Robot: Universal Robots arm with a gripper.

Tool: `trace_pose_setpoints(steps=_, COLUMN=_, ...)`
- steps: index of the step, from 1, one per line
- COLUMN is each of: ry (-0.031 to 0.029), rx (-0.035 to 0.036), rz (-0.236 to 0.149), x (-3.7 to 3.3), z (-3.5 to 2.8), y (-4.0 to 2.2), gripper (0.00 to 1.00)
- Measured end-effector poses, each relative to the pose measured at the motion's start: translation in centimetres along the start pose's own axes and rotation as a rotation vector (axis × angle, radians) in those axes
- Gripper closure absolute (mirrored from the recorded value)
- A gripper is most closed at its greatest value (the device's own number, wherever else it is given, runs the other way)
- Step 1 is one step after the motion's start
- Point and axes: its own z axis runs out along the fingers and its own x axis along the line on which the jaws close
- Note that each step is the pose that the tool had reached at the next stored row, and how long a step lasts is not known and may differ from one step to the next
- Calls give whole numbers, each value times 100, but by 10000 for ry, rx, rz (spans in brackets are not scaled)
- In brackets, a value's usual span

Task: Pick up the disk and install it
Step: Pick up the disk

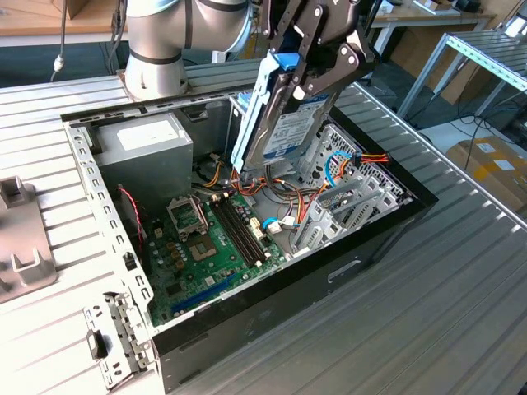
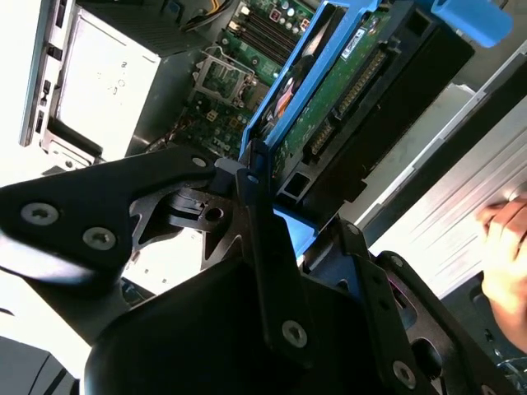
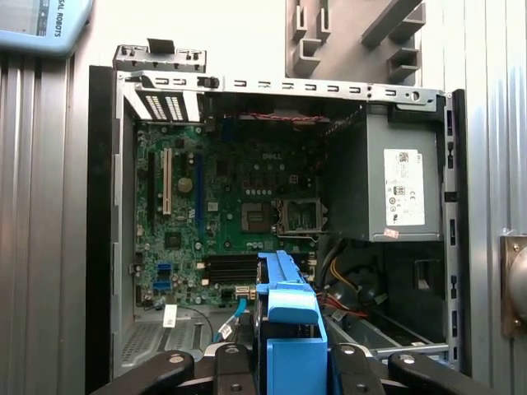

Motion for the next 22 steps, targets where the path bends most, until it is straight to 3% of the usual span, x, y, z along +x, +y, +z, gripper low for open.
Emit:
trace_pose_setpoints(steps=9, ry=-28, rx=0, rz=-2, x=128, z=-17, y=-26, gripper=63)
trace_pose_setpoints(steps=12, ry=-43, rx=-6, rz=-2, x=210, z=-28, y=-67, gripper=63)
trace_pose_setpoints(steps=16, ry=-34, rx=-9, rz=-1, x=236, z=-30, y=-103, gripper=63)
trace_pose_setpoints(steps=19, ry=47, rx=-11, rz=4, x=237, z=-28, y=-122, gripper=63)
trace_pose_setpoints(steps=21, ry=180, rx=-12, rz=13, x=239, z=-26, y=-136, gripper=63)
trace_pose_setpoints(steps=22, ry=202, rx=-13, rz=13, x=250, z=-25, y=-148, gripper=63)
